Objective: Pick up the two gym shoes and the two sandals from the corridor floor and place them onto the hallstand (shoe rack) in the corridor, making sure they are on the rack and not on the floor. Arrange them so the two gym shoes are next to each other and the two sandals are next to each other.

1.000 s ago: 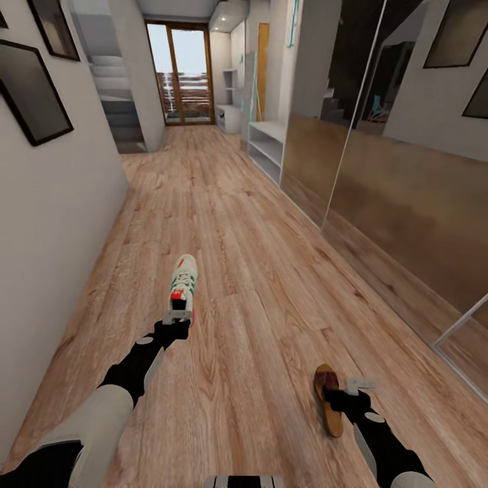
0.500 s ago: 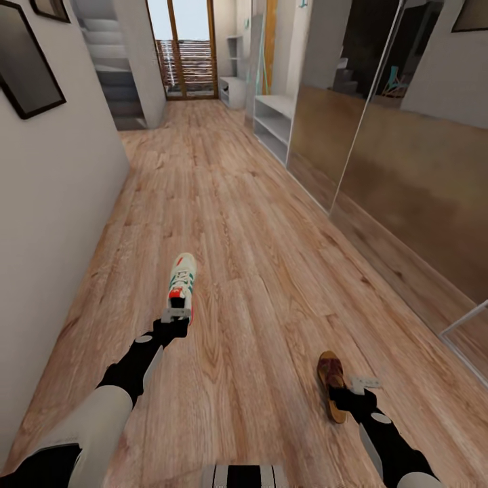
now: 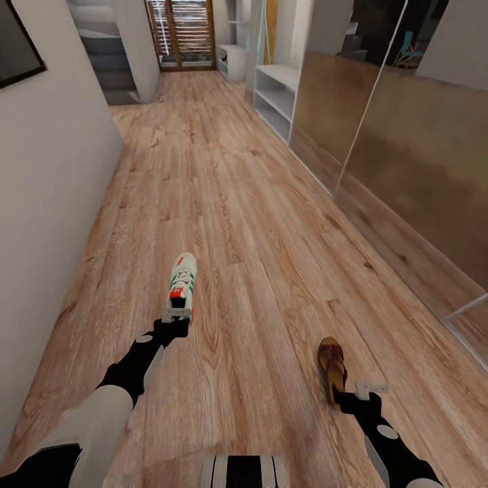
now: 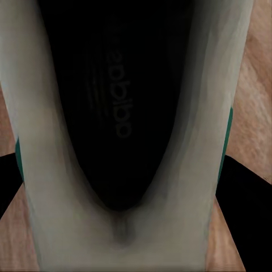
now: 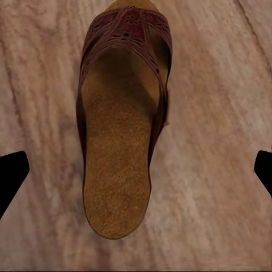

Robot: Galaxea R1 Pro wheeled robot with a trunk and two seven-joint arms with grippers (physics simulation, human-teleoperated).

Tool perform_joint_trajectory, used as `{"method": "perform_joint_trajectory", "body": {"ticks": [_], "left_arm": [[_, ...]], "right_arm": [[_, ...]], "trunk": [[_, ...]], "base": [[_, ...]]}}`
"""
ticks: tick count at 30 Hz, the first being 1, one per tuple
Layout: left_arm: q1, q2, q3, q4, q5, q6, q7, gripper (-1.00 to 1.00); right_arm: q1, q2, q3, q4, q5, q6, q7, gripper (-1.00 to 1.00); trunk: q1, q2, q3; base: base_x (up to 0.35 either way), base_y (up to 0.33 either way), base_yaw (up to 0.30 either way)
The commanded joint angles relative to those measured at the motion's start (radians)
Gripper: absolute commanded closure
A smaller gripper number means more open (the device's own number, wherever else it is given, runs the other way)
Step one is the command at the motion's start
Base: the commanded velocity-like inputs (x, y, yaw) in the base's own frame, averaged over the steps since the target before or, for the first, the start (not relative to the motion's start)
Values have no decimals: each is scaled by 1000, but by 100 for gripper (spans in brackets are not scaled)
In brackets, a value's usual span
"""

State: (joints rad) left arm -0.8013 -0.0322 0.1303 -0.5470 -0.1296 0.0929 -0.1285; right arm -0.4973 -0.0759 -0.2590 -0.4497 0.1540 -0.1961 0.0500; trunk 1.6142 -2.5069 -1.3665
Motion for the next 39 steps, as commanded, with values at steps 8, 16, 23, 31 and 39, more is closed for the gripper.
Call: {"method": "perform_joint_trajectory", "body": {"ticks": [8,16,23,31,39], "left_arm": [[-18,-27,-14,-109,-9,38,-21,100],[-6,-29,-38,-261,-7,61,-22,100],[19,-24,-50,-281,-4,51,-23,100],[29,-25,-51,-279,-6,48,-24,100],[30,-27,-51,-290,-7,49,-21,100]], "right_arm": [[-1,2,-8,3,10,-8,5,-100],[-1,2,-8,1,10,-8,4,-100],[-1,2,-9,0,10,-8,5,-100],[-1,2,-8,0,10,-8,5,-100],[-1,2,-8,-2,8,-8,4,-100]], "trunk": [[3,-2,-44],[6,-4,-69],[6,-4,-69],[6,-4,-69],[6,-4,-69]], "base": [[0,0,0],[0,0,0],[0,0,0],[122,0,0],[82,0,0]]}}
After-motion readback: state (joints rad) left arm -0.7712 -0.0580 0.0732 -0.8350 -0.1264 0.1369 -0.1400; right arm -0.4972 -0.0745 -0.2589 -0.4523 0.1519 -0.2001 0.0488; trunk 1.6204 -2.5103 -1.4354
